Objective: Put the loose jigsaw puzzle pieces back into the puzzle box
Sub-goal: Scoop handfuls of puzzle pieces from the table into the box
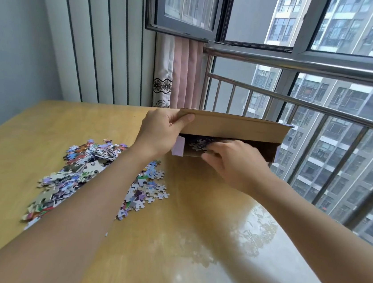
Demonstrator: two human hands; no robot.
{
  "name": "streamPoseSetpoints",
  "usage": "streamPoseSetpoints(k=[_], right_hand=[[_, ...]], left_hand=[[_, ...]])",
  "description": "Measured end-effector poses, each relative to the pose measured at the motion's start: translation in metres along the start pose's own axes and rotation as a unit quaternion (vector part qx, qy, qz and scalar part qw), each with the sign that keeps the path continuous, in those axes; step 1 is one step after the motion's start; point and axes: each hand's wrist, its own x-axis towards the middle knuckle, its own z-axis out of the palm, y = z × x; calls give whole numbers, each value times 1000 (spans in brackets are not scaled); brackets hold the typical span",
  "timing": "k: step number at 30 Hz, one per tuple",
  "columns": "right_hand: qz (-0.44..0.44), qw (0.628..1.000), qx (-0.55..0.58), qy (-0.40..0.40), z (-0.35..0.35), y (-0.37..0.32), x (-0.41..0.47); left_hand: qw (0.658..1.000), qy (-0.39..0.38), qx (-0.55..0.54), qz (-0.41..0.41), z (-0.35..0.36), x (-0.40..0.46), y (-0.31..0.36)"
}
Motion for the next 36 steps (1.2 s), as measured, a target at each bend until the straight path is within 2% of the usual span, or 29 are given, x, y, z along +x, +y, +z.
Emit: streamPoseSetpoints(k=[4,10,14,18,21,24,27,29,30,32,34,36], right_hand=[[13,982,106,-156,12,3,14],[46,959,136,-245,22,19,33],[34,969,115,-215,19,15,25],[56,969,67,-230,14,8,19],[-25,975,62,-210,0,-28,2],[-109,978,92,-155,-13,-65,-18],[-137,968,190,-88,-25,-83,-17],[-119,958,254,-54,-34,-92,-8],[-103,953,281,-51,-38,-96,-4],[-70,946,304,-92,-38,-111,10],[-30,945,264,-190,-35,-127,21],[28,930,226,-287,-28,-146,30]], left_hand=[[1000,-2,4,6,0,-1,2],[1000,-13,5,11,0,-1,3],[1000,-20,1,2,-2,-3,4],[999,-51,14,-6,-3,-5,7],[987,-128,40,-83,-6,-7,2],[960,-237,47,-140,-11,-24,0],[932,-332,50,-135,-26,-40,6],[926,-354,56,-122,-53,-42,6],[926,-351,70,-117,-68,-40,2],[945,-272,133,-125,-105,-37,-10],[958,-147,192,-153,-136,-42,-26],[949,-55,237,-199,-161,-58,-43]])
